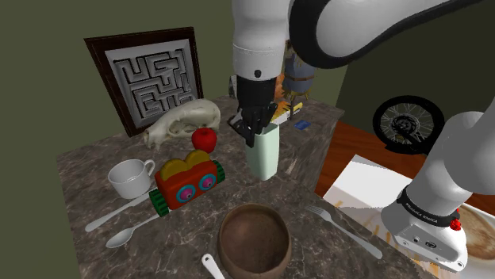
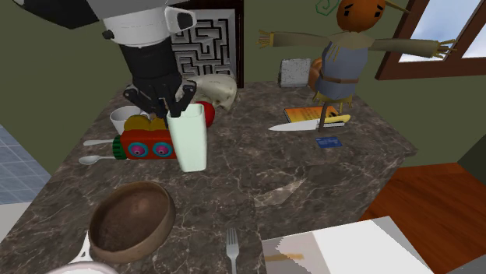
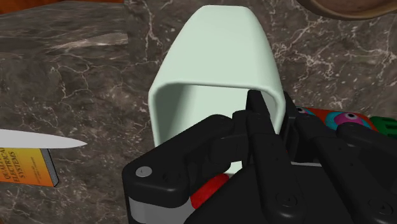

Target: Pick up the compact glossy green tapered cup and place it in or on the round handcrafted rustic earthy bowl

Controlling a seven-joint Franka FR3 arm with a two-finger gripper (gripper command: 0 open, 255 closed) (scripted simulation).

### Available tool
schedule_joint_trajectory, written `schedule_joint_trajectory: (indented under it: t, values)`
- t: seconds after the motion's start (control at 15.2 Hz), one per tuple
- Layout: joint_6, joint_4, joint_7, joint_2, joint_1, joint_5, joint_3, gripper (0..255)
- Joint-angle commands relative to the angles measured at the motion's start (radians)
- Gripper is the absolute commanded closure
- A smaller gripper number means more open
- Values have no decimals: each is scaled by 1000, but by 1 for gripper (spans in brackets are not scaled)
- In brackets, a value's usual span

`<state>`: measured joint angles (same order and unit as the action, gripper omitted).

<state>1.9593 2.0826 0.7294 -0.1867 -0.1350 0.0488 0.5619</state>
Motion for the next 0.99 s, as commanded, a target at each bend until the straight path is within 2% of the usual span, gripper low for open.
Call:
schedule_joint_trajectory:
  t: [0.0,0.59,0.92]
  values:
    - [-27,-24,-3,-3,1,1,-3,255]
    - [-140,-129,-10,-13,4,4,-11,255]
    - [-202,-215,113,14,-38,-5,65,255]
